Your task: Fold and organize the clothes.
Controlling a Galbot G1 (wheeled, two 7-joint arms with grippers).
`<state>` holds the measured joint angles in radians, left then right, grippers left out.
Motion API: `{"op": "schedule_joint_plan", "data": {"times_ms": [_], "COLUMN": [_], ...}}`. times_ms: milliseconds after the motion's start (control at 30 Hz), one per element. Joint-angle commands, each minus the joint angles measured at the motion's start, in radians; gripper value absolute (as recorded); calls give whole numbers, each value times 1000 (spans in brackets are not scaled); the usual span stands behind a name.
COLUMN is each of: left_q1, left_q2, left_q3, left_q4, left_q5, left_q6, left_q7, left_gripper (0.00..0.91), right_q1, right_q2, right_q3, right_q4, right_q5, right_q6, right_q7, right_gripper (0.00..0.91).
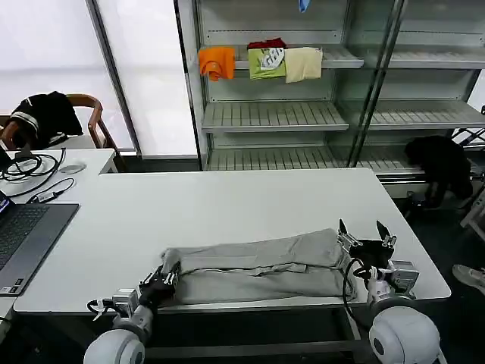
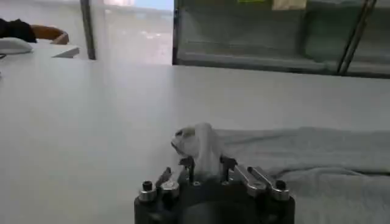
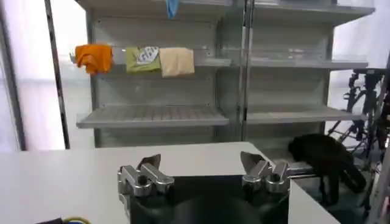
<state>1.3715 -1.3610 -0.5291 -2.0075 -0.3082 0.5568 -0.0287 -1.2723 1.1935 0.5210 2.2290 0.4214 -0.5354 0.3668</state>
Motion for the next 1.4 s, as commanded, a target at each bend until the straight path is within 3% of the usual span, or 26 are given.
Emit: {"op": "schedule_joint_plan", "data": {"times_ms": [33, 367, 567, 667, 933, 1100, 1233, 1400], "left_q1": [5, 10, -16, -49, -115, -159, -175, -159], "left_q2": [-8, 1, 67, 134, 430, 532, 548, 490], "left_q3": [0, -45, -155, -235, -451, -504, -521, -477], "left_q4": [8, 61, 104, 142, 349, 462, 413, 269], "left_q5": [-2, 11, -30, -66, -173, -206, -239, -211], "left_q6": [-8, -97, -124, -123, -134, -141, -120, -106], "left_q7": [7, 46, 62, 65, 104, 105, 97, 81], "left_gripper": [10, 0, 0, 0, 0, 0, 0, 0], "right_q1": [3, 17, 37, 48, 62, 67, 71, 60], "right_q2": [-4, -16, -9, -3, 4, 17, 23, 31], "right_q3": [7, 33, 25, 15, 11, 1, -7, -4], "right_q4": [-1, -22, -39, -46, -64, -66, -57, -45], "right_q5": [11, 43, 44, 42, 43, 40, 38, 32], "right_q6": [-1, -4, -5, -6, -6, -7, -11, -14], "right_q7": [1, 4, 6, 7, 7, 8, 11, 14], "right_gripper": [907, 907, 907, 907, 907, 907, 907, 907]}}
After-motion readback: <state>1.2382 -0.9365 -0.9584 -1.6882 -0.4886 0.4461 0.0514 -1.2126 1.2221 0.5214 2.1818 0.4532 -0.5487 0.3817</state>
